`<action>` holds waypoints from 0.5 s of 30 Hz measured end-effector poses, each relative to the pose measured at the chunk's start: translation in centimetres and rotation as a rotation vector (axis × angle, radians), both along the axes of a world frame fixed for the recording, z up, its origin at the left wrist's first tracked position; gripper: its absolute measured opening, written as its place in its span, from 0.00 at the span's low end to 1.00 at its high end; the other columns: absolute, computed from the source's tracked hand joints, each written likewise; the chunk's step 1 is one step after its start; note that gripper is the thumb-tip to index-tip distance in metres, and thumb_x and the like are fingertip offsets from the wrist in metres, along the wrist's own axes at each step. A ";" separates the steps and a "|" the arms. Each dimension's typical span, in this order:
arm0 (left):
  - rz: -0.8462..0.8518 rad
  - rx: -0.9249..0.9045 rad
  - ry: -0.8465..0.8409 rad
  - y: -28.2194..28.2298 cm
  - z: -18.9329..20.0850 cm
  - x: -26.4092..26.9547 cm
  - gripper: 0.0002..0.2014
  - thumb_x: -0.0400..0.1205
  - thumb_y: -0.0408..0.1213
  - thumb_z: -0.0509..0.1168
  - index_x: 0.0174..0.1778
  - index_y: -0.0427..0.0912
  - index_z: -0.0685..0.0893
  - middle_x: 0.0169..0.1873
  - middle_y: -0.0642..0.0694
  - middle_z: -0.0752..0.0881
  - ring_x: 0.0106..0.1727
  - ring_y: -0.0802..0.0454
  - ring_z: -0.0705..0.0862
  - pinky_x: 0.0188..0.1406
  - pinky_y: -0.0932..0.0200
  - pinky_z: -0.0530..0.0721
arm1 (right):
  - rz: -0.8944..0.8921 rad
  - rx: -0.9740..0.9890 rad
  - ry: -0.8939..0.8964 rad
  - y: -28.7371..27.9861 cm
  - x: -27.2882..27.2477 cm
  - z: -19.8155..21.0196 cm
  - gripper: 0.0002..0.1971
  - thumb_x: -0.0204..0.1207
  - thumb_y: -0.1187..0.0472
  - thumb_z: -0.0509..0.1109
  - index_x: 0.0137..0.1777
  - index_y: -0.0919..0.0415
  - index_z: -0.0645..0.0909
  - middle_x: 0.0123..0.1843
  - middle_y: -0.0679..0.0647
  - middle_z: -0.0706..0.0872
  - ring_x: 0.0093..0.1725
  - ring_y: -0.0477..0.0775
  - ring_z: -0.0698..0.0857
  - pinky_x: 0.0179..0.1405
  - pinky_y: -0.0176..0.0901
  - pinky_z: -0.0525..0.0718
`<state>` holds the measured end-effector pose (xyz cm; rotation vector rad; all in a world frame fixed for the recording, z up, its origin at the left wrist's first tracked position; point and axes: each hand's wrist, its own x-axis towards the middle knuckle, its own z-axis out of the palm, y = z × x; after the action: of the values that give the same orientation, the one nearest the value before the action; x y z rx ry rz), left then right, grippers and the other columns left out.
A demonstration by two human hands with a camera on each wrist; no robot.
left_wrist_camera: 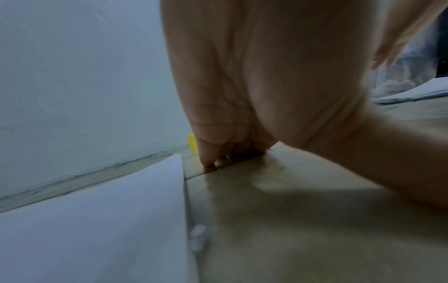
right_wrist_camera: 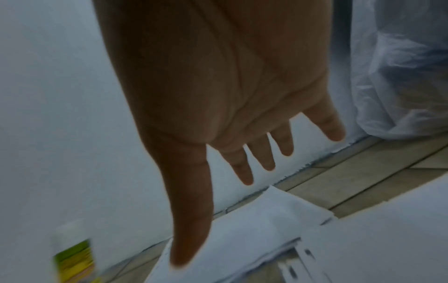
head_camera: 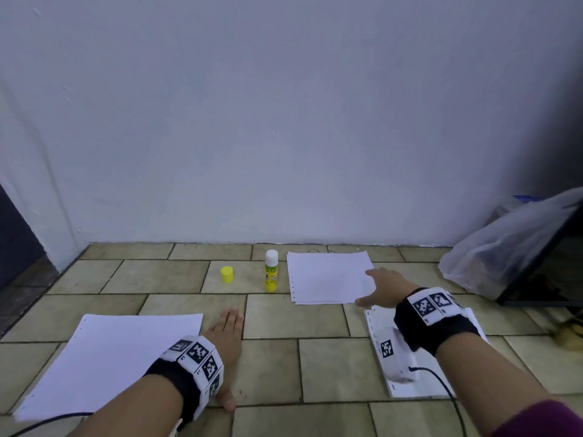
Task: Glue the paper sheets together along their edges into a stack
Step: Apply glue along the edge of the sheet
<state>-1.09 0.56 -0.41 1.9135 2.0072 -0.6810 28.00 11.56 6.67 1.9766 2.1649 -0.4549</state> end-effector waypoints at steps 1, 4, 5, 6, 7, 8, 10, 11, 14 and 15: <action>0.004 -0.002 -0.001 -0.1 0.1 0.1 0.26 0.88 0.27 0.37 0.83 0.33 0.37 0.83 0.37 0.36 0.85 0.43 0.37 0.81 0.53 0.44 | 0.030 -0.050 -0.037 -1.4 0.0 0.1 0.50 0.71 0.39 0.73 0.84 0.60 0.50 0.84 0.55 0.56 0.83 0.61 0.53 0.79 0.56 0.61; -0.012 -0.008 0.023 -0.3 0.6 0.2 0.28 0.88 0.27 0.41 0.82 0.30 0.36 0.83 0.35 0.36 0.85 0.41 0.37 0.83 0.53 0.44 | 0.077 -0.152 -0.125 -5.5 0.1 -0.3 0.61 0.65 0.38 0.77 0.84 0.65 0.40 0.86 0.56 0.43 0.85 0.59 0.41 0.82 0.60 0.55; -0.017 -0.012 0.022 -0.4 0.8 0.3 0.27 0.88 0.26 0.40 0.82 0.30 0.36 0.83 0.34 0.37 0.84 0.40 0.38 0.83 0.52 0.44 | 0.085 -0.180 -0.158 -6.6 0.2 -0.7 0.64 0.64 0.38 0.78 0.83 0.67 0.36 0.86 0.57 0.40 0.84 0.59 0.39 0.82 0.61 0.53; -0.024 -0.004 0.001 -0.5 0.9 0.2 0.27 0.88 0.26 0.40 0.82 0.29 0.37 0.83 0.34 0.37 0.84 0.40 0.38 0.83 0.52 0.45 | 0.088 -0.203 -0.190 -7.6 0.3 -1.2 0.66 0.64 0.39 0.78 0.83 0.67 0.34 0.85 0.58 0.37 0.84 0.59 0.37 0.83 0.61 0.52; -0.022 -0.006 -0.016 -0.8 1.4 0.3 0.27 0.89 0.26 0.41 0.82 0.29 0.37 0.83 0.34 0.37 0.85 0.40 0.38 0.83 0.52 0.45 | 0.089 -0.223 -0.213 -8.3 0.4 -1.8 0.67 0.64 0.40 0.79 0.82 0.68 0.32 0.85 0.59 0.35 0.84 0.59 0.36 0.83 0.60 0.51; -0.031 -0.010 -0.026 -1.0 1.7 0.3 0.28 0.89 0.27 0.43 0.82 0.29 0.37 0.83 0.34 0.37 0.85 0.41 0.38 0.83 0.51 0.45 | 0.090 -0.240 -0.221 -8.9 0.6 -2.3 0.67 0.64 0.42 0.79 0.82 0.69 0.32 0.85 0.60 0.35 0.84 0.59 0.35 0.83 0.59 0.51; -0.076 -0.018 -0.016 -1.7 2.1 0.0 0.33 0.89 0.33 0.51 0.82 0.29 0.37 0.83 0.35 0.37 0.85 0.41 0.39 0.83 0.50 0.46 | 0.094 -0.256 -0.205 -9.8 0.7 -3.0 0.66 0.65 0.44 0.80 0.81 0.70 0.31 0.85 0.60 0.35 0.84 0.60 0.36 0.83 0.56 0.52; -0.099 -0.020 -0.015 -2.1 2.0 -0.3 0.41 0.87 0.40 0.59 0.82 0.30 0.36 0.83 0.35 0.37 0.85 0.42 0.38 0.84 0.49 0.47 | 0.095 -0.258 -0.189 -10.1 0.7 -3.2 0.66 0.65 0.44 0.80 0.81 0.71 0.31 0.85 0.61 0.34 0.84 0.60 0.36 0.83 0.54 0.53; -0.174 0.007 -0.035 -3.0 2.0 -1.6 0.61 0.72 0.59 0.73 0.84 0.34 0.37 0.84 0.39 0.39 0.85 0.44 0.39 0.84 0.47 0.48 | 0.100 -0.243 -0.125 -10.4 1.1 -3.3 0.67 0.65 0.44 0.80 0.81 0.71 0.31 0.84 0.61 0.34 0.84 0.59 0.39 0.83 0.51 0.53; -0.172 0.033 -0.061 -3.3 2.5 -2.2 0.59 0.72 0.60 0.73 0.85 0.38 0.40 0.85 0.41 0.41 0.85 0.45 0.40 0.84 0.45 0.49 | 0.103 -0.235 -0.112 -10.4 1.2 -3.3 0.67 0.64 0.44 0.80 0.81 0.71 0.30 0.84 0.61 0.33 0.85 0.59 0.39 0.83 0.50 0.52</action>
<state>-3.29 -2.75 2.12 2.1182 1.8438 -0.6253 29.21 1.20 3.34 1.7160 2.0303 -0.5414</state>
